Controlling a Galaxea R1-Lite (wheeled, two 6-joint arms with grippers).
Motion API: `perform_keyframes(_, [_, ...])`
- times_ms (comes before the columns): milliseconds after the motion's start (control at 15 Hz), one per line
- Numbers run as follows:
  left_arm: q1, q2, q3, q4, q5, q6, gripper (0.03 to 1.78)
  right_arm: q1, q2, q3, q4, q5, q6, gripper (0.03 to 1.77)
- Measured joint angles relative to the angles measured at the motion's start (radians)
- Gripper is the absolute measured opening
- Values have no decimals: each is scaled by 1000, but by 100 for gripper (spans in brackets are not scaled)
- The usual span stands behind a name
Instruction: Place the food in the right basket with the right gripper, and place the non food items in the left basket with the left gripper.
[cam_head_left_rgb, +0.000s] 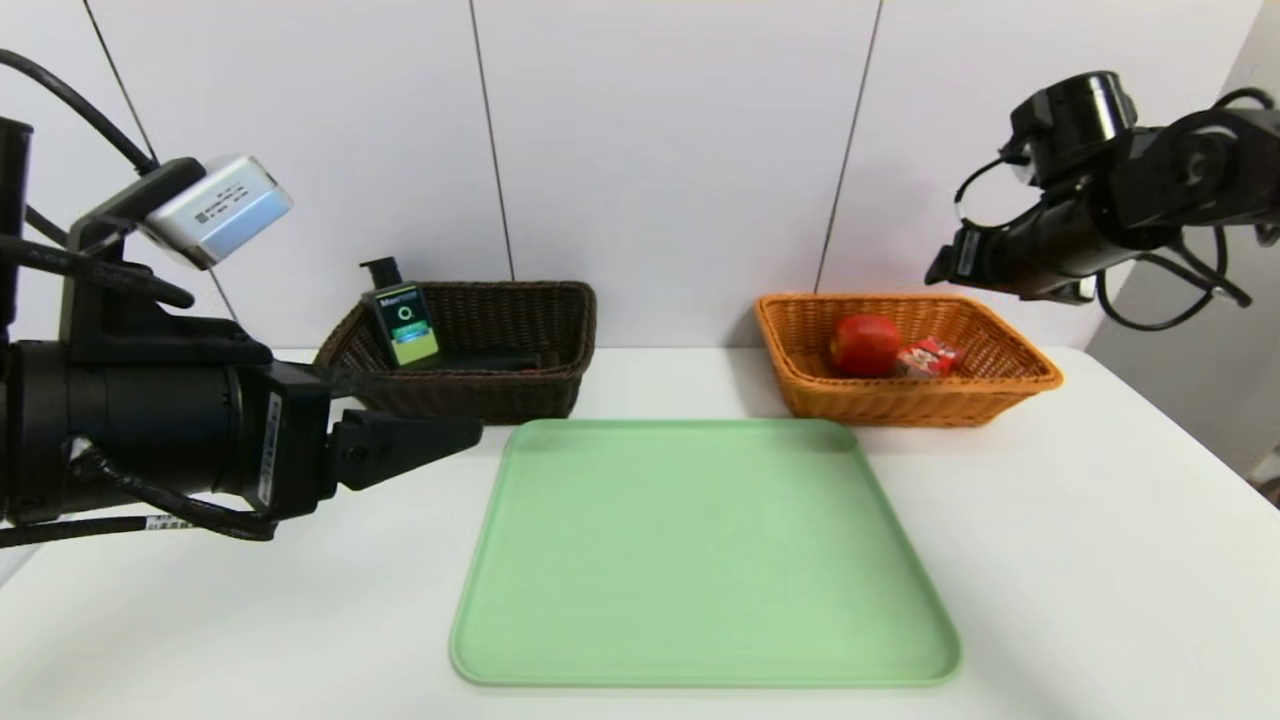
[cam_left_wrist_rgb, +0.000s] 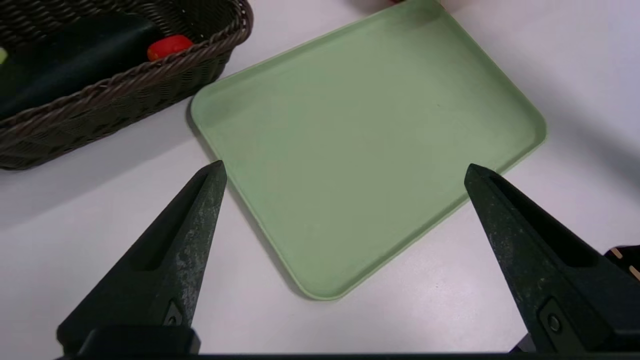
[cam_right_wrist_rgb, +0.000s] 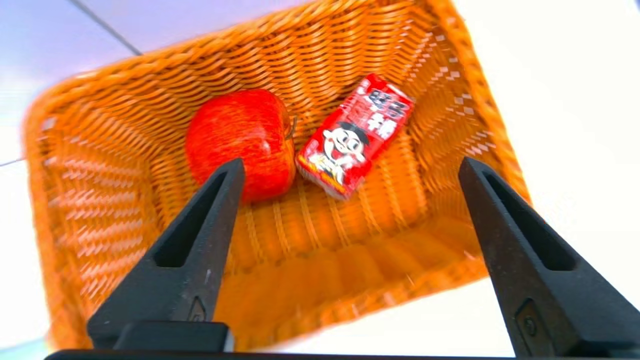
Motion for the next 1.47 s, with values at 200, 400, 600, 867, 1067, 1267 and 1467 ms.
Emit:
perform_keyframes(200, [1, -40, -6, 0, 64, 0, 169, 6, -116, 10, 96, 7, 3, 156])
perform_keyframes(400, [0, -96, -10, 1, 134, 3, 169, 43, -263, 101, 191, 4, 5, 161])
perform_keyframes(600, [0, -153, 6, 26, 169, 2, 169, 93, -443, 294, 217, 2, 1, 164])
perform_keyframes(867, [7, -241, 57, 96, 243, 9, 169, 205, -717, 545, 230, 5, -4, 167])
perform_keyframes(1067, [104, -339, 136, 126, 285, 24, 169, 270, -911, 676, 247, 7, -43, 168])
perform_keyframes(1267, [220, -471, 264, 138, 294, 40, 169, 284, -1057, 756, 250, -9, -162, 169])
perform_keyframes(1467, [328, -609, 351, 182, 297, 65, 169, 268, -1150, 789, 244, -87, -225, 169])
